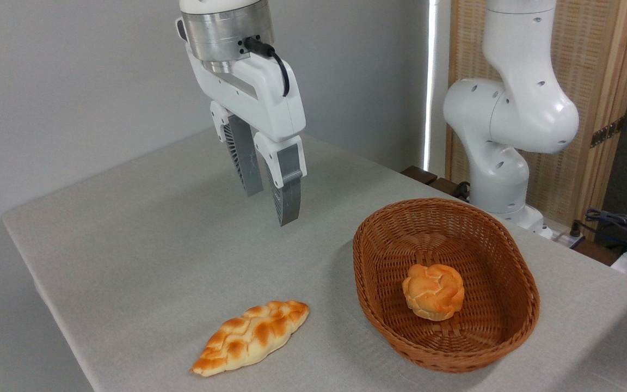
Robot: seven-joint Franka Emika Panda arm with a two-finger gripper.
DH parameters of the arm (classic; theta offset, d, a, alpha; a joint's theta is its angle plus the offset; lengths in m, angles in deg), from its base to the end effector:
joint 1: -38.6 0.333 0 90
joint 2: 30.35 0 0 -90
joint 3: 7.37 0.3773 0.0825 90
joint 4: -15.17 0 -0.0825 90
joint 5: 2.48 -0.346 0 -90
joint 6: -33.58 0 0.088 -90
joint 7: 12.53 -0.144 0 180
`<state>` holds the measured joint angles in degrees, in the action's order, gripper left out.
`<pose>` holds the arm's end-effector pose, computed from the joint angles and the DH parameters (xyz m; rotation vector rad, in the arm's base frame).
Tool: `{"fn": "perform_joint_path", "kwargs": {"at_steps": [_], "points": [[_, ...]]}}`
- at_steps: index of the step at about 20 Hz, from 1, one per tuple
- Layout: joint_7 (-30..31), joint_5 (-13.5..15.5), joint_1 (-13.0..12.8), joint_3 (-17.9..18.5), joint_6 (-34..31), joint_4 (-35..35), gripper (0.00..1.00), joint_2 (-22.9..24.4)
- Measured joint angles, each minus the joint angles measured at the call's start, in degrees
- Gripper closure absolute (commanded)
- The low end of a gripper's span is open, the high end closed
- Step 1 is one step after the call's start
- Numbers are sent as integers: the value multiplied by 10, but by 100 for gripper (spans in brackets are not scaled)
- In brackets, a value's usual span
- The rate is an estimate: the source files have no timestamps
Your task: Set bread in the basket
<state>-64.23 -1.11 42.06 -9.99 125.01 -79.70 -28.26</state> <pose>0.5029 0.0035 0.6327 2.8103 -1.3347 -0.0176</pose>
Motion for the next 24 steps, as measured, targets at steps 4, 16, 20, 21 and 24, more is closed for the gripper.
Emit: {"fn": "perform_joint_path", "kwargs": {"at_steps": [4,16,20,21,24], "points": [[0,0,0,0,0,0,0,0],[0,0,2,1,7,0,0,-2],[0,0,11,2,15,0,0,-8],[0,0,12,2,15,0,0,-10],[0,0,12,2,15,0,0,-13]]}}
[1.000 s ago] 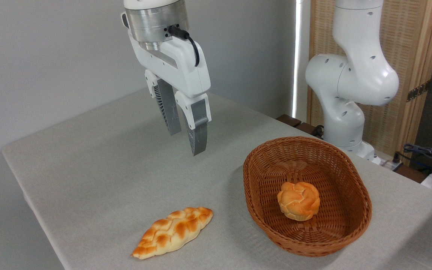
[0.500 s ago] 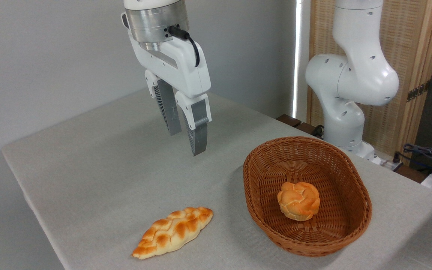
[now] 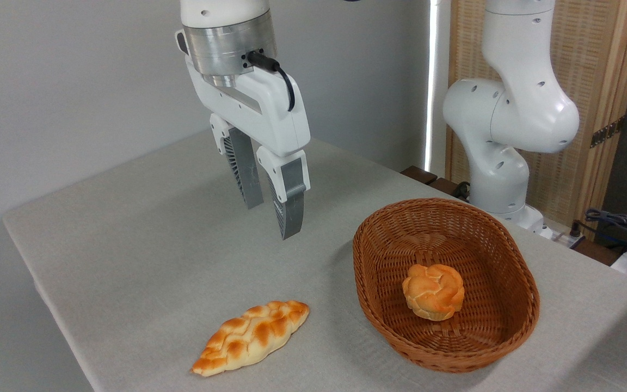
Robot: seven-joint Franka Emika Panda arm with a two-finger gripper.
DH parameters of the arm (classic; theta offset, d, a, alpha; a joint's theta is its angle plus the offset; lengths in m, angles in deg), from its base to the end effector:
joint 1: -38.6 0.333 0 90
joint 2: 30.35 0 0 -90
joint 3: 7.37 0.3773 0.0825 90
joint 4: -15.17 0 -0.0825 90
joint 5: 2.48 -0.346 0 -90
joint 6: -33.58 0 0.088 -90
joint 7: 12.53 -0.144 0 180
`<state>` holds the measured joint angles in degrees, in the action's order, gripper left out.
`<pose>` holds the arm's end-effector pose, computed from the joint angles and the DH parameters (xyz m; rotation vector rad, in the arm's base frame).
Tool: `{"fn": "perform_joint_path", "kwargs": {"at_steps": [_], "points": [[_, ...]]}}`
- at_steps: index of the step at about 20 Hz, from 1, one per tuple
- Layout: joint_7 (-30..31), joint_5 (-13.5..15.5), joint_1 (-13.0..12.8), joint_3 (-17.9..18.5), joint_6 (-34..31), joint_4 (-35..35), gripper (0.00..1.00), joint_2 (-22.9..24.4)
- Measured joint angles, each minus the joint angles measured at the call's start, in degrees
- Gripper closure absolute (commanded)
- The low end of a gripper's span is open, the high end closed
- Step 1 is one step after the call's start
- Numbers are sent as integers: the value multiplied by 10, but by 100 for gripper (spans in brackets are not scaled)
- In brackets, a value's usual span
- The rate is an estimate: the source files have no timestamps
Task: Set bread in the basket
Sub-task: 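Move the open gripper down over the braided bread loaf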
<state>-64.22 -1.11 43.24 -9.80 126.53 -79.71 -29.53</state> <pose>0.5130 0.0163 0.6236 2.8274 -1.3003 -0.0105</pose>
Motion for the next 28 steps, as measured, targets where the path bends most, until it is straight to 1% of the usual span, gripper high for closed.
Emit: {"fn": "perform_joint_path", "kwargs": {"at_steps": [5,9,15,20,26,28], "points": [[0,0,0,0,1,0,0,-13],[0,0,1,0,4,0,0,-32],[0,0,0,-3,46,0,0,-62],[0,0,-1,-6,48,-1,0,-82],[0,0,-1,-7,49,-2,0,-95],[0,0,-1,-12,59,-3,0,-101]]}}
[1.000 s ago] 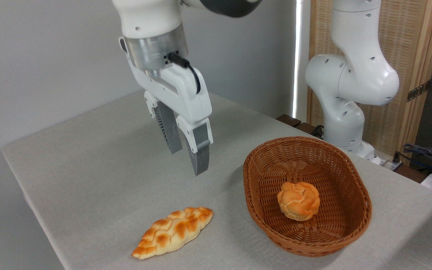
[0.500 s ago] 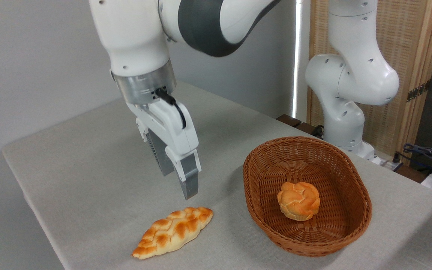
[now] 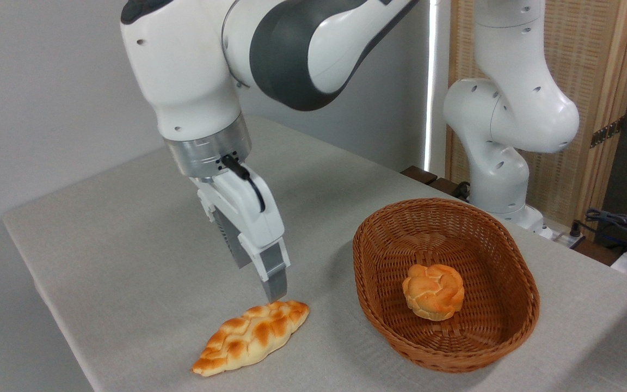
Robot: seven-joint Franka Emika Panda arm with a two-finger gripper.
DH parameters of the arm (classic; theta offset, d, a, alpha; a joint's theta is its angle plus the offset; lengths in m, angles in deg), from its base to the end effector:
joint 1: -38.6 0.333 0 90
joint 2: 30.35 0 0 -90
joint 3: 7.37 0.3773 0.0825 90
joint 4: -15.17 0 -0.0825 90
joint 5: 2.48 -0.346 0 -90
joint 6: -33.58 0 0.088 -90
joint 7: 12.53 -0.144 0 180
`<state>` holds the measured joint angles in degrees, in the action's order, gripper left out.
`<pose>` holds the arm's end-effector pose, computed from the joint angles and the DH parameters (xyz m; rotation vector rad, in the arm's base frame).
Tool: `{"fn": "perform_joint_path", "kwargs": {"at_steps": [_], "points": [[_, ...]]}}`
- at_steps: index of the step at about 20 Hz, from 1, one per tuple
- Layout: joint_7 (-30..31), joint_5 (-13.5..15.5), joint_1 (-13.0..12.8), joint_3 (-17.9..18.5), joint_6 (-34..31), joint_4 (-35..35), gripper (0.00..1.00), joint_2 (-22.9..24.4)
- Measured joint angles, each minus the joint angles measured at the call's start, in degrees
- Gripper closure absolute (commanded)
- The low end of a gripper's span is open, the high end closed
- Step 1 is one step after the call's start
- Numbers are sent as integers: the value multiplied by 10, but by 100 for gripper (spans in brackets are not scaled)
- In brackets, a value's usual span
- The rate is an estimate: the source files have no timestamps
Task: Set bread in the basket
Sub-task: 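Move the open gripper down over the braided bread loaf, then lower the gripper onto the loaf's middle and close on it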
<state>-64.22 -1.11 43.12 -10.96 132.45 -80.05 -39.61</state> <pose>0.5712 0.0087 0.5338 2.7737 -1.3071 -0.1115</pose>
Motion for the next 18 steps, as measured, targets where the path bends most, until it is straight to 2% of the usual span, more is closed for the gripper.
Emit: {"fn": "perform_joint_path", "kwargs": {"at_steps": [7,11,15,18], "points": [[0,0,-2,-19,116,-73,0,-8],[-1,-1,-2,-20,129,-89,0,-8],[-10,-18,-2,-20,129,-91,0,-8],[-11,-20,-2,-21,129,-93,0,-8]]}}
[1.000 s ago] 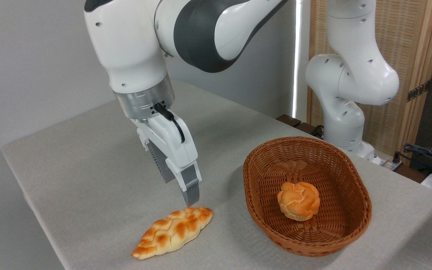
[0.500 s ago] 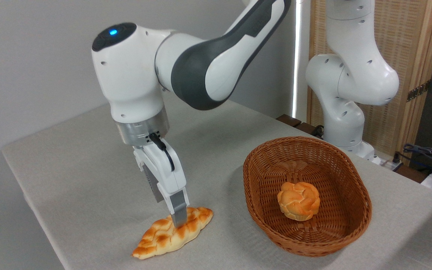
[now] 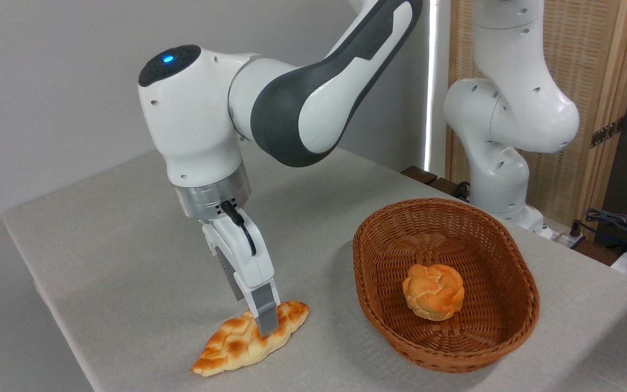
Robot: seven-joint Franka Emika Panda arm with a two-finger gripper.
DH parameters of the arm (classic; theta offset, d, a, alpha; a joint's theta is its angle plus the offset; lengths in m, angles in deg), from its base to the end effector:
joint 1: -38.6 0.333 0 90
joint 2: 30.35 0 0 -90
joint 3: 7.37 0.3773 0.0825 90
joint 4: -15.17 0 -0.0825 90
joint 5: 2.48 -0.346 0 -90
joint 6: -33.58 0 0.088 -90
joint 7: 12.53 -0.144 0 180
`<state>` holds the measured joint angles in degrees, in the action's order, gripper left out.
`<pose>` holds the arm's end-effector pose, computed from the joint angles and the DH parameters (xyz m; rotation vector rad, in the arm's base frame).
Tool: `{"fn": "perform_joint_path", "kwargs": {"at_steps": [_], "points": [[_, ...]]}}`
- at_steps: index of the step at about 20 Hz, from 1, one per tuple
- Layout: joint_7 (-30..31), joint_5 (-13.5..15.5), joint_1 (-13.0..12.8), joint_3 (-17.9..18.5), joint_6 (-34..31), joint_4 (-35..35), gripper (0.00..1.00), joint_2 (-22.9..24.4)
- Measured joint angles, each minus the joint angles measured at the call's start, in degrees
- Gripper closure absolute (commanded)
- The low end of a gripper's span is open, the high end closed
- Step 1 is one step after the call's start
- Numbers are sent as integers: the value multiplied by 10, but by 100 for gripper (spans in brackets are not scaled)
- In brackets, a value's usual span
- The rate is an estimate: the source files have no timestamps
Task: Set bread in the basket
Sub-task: 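Lower the gripper onto the loaf's middle and close on it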
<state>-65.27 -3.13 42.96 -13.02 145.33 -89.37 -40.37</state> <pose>0.5765 -0.0086 0.4737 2.7718 -1.4191 -0.0630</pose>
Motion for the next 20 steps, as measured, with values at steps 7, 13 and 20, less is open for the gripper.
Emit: {"fn": "perform_joint_path", "kwargs": {"at_steps": [7,13,20], "points": [[-1,-9,0,-1,3,-9,0,-2],[-1,-23,0,-1,26,-21,0,-6],[-1,-23,0,-3,49,-22,45,-15]]}}
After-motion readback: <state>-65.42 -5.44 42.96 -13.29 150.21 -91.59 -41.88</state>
